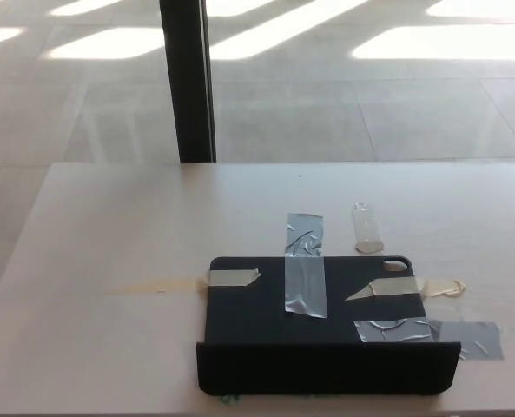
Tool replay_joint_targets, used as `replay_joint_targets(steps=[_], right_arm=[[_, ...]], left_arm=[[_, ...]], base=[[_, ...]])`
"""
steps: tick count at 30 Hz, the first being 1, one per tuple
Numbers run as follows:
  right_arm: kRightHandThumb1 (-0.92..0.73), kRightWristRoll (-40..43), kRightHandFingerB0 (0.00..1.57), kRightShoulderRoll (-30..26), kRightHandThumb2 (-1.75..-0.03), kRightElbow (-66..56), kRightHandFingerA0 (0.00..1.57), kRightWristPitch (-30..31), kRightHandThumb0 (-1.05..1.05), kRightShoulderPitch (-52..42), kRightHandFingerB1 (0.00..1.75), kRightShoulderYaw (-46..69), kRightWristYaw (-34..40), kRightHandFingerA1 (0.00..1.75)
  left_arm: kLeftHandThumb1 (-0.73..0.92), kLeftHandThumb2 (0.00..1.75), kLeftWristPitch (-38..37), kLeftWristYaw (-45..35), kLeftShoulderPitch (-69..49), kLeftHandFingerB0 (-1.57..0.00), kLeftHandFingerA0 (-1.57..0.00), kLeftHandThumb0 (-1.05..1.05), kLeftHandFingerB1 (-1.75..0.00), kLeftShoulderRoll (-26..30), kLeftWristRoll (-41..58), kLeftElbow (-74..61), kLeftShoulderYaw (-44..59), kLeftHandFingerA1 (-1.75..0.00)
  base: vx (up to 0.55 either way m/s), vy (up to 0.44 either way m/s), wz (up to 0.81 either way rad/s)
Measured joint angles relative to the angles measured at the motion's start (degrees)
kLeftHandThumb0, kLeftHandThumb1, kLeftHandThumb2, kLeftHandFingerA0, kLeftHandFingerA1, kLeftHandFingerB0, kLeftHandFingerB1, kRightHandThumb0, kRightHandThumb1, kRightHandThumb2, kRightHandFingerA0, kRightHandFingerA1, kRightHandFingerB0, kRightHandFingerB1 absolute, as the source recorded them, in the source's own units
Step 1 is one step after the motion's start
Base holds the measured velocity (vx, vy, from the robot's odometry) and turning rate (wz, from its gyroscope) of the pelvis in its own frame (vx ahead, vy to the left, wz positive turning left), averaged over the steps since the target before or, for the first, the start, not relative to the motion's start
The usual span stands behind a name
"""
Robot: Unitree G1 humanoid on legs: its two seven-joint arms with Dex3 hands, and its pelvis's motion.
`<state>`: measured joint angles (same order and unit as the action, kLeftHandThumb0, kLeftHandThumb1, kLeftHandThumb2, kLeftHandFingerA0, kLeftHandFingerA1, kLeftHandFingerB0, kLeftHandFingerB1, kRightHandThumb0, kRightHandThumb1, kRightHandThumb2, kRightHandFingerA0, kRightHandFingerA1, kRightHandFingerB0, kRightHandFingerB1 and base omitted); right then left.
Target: The robot uses its right hand to open a folded tablet cover kept in the middle of the desk
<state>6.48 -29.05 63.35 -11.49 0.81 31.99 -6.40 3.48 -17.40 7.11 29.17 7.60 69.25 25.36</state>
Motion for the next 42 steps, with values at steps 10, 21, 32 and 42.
replay_joint_targets(steps=[10,21,32,42], right_arm=[[-0.63,4.8,0.18,-1.5,-1.02,-14.4,0.22,-4.1,-0.94,2.3,0.48,4.3,-4.7,0.56],[-0.68,4.6,0.1,-0.2,-1.07,-35.9,0.17,-2.8,-0.89,8.0,0.41,-2.4,-4.9,0.54],[-0.69,0.5,0.0,2.7,-1.13,-54.1,0.14,0.5,-0.91,18.0,0.35,-20.9,-6.7,0.56],[-0.77,-6.0,0.02,2.6,-1.19,-62.0,0.01,3.9,-1.05,22.0,0.01,-42.0,-12.5,0.2]], left_arm=[[0.61,0.68,0.3,-2.7,0.2,-0.31,-0.48,-0.96,-1.01,0.2,0.9,1.3,0.5,-1.16],[0.61,0.68,0.3,-2.7,0.2,-0.33,-0.49,-0.97,-1.03,0.2,0.9,1.3,0.5,-1.18],[0.43,1.03,0.3,-2.8,0.3,-0.37,-0.58,-0.92,-0.85,0.2,0.9,1.3,0.3,-1.0],[0.59,0.68,0.3,-3.3,0.5,-0.34,-0.47,-0.93,-0.95,0.2,0.9,1.3,0.1,-1.08]], base=[[0.0,0.0,0.0],[0.0,0.0,0.0],[0.0,0.0,0.0],[0.0,0.0,0.0]])
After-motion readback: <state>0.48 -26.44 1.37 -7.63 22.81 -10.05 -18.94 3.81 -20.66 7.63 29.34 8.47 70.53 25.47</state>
